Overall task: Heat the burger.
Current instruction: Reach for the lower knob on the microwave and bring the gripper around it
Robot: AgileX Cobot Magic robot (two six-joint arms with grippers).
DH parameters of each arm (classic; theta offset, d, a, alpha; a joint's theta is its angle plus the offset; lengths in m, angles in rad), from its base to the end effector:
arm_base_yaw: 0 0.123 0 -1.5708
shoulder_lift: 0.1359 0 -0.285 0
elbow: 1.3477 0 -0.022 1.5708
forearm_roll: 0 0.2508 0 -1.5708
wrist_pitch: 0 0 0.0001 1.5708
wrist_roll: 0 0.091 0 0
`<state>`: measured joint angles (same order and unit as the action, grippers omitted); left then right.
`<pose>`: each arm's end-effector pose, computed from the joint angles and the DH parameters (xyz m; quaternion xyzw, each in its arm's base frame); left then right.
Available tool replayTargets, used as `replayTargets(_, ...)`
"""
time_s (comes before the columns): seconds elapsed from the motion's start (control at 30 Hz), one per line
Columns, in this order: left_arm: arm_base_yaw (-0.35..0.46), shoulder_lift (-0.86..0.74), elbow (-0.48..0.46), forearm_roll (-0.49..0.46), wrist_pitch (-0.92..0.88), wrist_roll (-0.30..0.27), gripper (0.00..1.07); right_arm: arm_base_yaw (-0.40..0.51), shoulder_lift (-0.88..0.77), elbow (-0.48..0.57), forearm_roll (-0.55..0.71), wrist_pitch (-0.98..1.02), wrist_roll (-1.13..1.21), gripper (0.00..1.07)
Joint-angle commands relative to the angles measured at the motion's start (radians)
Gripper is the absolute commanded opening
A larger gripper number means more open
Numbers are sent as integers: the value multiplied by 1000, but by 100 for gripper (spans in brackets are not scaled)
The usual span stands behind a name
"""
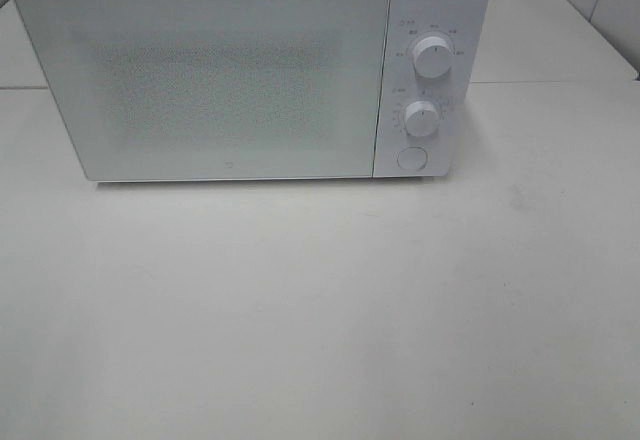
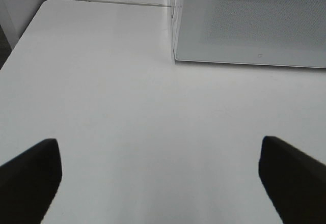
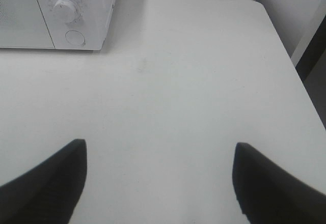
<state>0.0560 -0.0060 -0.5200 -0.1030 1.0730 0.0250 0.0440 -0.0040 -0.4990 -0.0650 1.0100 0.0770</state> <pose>-0.0084 -0.0087 0.2821 -0.0102 0.8485 -0.0300 0.5283 -0.0032 -0.0052 0.2813 0.0143 0.8384 0.0005 0.5449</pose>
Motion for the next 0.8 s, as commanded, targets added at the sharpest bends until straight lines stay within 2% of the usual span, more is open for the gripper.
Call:
replayTargets(0.03,3,-22,1,-5,0,-1,98,-7,-26,1,3,-16,-7,76)
replayTargets(0.5,3,-22,1,-5,0,-1,98,6,-26,-18,0,-41,-1,75)
replayTargets(0.63,3,-22,1,-5,0,-1,98,6,-17,-37,0,-138,-1,75)
replayTargets(0.8,3,-22,1,-5,0,-1,98,6,72,-14,-29,-279,-3,75)
